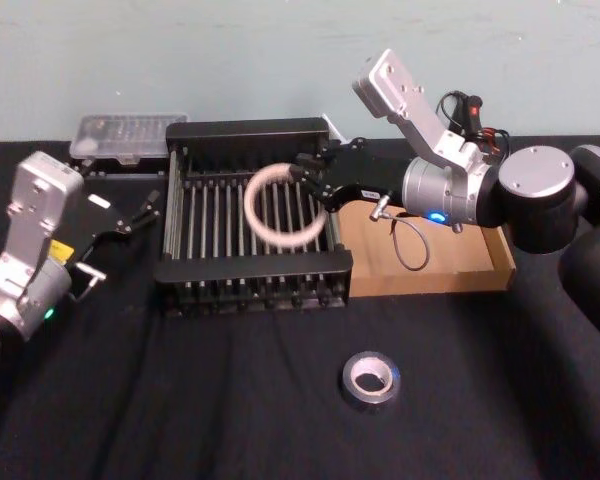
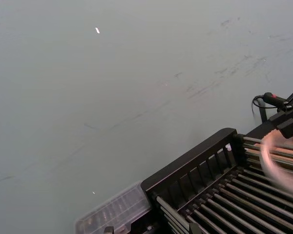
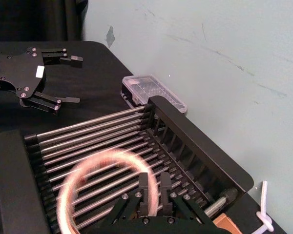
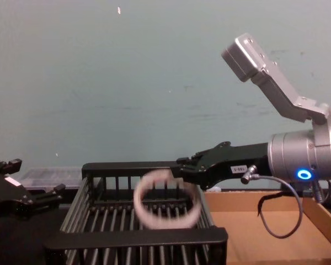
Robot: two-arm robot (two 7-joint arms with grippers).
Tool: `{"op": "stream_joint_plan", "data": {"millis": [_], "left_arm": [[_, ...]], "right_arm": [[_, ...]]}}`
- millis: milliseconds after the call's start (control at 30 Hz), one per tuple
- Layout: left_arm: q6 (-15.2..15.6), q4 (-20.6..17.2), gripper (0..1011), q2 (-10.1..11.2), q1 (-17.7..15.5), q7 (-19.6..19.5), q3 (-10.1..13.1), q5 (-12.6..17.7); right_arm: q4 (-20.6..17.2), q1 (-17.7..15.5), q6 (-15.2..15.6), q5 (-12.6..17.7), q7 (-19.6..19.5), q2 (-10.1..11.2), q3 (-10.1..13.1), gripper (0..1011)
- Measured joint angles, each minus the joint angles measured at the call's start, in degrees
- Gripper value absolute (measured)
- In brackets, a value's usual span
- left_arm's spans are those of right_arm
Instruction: Pick up the white tape and place it into the black box , Pick up the silver tape and place it into the brown box.
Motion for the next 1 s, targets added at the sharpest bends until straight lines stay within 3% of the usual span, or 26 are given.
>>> {"op": "stream_joint_plan", "data": {"millis": [433, 533, 633, 800, 867, 1000], "left_arm": [[0.0, 0.0, 1001, 0.0, 0.0, 0.0, 0.0, 0.0], [0.0, 0.0, 1001, 0.0, 0.0, 0.0, 0.0, 0.0], [0.0, 0.0, 1001, 0.0, 0.0, 0.0, 0.0, 0.0], [0.0, 0.0, 1001, 0.0, 0.0, 0.0, 0.0, 0.0], [0.0, 0.0, 1001, 0.0, 0.0, 0.0, 0.0, 0.0], [0.0, 0.0, 1001, 0.0, 0.0, 0.0, 0.0, 0.0]], "right_arm": [[-0.1, -0.1, 0.1, 0.1, 0.0, 0.1, 0.1, 573], [-0.1, -0.1, 0.1, 0.1, 0.0, 0.1, 0.0, 628], [-0.1, -0.1, 0.1, 0.1, 0.0, 0.1, 0.0, 771], [-0.2, -0.1, 0.1, 0.1, 0.0, 0.1, 0.0, 873], [-0.3, -0.1, 0.2, 0.1, 0.0, 0.1, 0.0, 961], [-1.1, -0.6, 0.5, 0.2, -0.2, 0.4, 0.3, 1002]]}}
